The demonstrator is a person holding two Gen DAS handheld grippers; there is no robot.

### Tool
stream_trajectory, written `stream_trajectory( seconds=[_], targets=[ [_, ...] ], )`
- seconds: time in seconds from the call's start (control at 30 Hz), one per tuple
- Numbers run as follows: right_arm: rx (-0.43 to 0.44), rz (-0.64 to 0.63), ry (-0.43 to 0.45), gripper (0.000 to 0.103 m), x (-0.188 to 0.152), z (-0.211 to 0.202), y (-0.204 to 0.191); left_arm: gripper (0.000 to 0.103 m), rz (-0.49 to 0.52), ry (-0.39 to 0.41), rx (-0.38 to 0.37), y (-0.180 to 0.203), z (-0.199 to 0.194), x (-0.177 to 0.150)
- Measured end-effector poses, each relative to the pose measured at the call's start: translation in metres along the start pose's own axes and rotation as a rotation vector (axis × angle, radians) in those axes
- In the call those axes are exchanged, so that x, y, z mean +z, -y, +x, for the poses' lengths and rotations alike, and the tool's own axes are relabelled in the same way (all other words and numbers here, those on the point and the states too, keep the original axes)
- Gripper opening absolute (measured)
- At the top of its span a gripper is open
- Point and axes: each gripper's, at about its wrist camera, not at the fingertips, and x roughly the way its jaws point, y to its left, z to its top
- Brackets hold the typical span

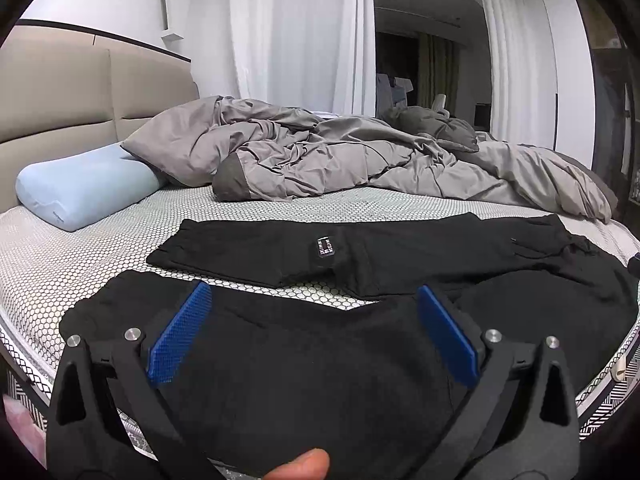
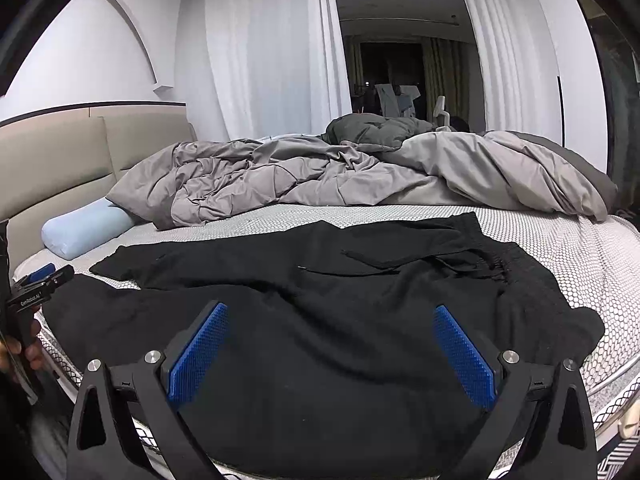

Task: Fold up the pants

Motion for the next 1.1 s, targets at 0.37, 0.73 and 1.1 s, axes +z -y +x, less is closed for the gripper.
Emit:
stream_trajectory(
  seconds=[0.37, 0.73, 1.1],
  targets=[
    [-0.001, -0.008, -0.005, 0.103, -0.003, 0.007, 0.013, 0.102, -0.032, -0.011, 0.006, -0.011, 0.008, -0.004],
    [0.028, -0.046, -0.027, 0.103, -0.006, 0.02, 0.004, 0.102, -0.033, -0.015, 0.022, -0.017, 0.013, -0.007],
    [0.055, -0.013, -0.044, 0.103, -0.005, 0.012, -0.007, 0.102, -0.014, 0.002, 0.0, -0.003, 0.007, -0.01]
  ],
)
